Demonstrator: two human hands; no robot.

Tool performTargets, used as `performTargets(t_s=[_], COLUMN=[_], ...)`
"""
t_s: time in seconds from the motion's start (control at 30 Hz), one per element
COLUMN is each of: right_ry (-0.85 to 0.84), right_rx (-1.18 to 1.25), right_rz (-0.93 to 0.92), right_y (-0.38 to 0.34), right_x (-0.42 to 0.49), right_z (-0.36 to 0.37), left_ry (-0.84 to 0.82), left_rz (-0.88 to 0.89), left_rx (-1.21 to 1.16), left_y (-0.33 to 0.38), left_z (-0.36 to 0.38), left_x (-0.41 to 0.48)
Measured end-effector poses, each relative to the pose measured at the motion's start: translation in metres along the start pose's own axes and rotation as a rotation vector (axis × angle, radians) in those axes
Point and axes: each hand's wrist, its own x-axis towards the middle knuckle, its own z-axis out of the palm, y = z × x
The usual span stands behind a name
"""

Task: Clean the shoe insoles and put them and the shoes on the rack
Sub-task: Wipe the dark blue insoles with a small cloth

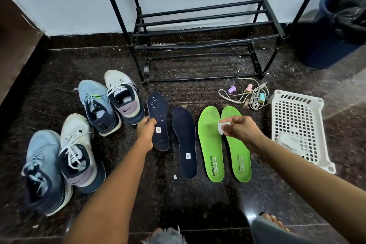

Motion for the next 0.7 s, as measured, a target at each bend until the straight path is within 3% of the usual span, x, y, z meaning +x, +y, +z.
performTargets(t_s=[0.27, 0.47, 0.7], right_ry=[-0.007, 0.051, 0.244], right_rx=[0.099, 0.220, 0.272], right_rz=[-0.008, -0.055, -0.062], right_y=[-0.041, -0.075, -0.088], right_x=[-0.025, -0.048, -0.046], right_z=[-0.013, -0.048, -0.118], left_ry=[-0.275, -0.414, -0.522], left_rz=[0.102, 0.162, 0.199], left_rx=[-0.129, -0.130, -0.144], left_y=[0.075, 0.128, 0.147], left_z=[0.000, 0.054, 0.137], left_x=[-0.070, -0.137, -0.188])
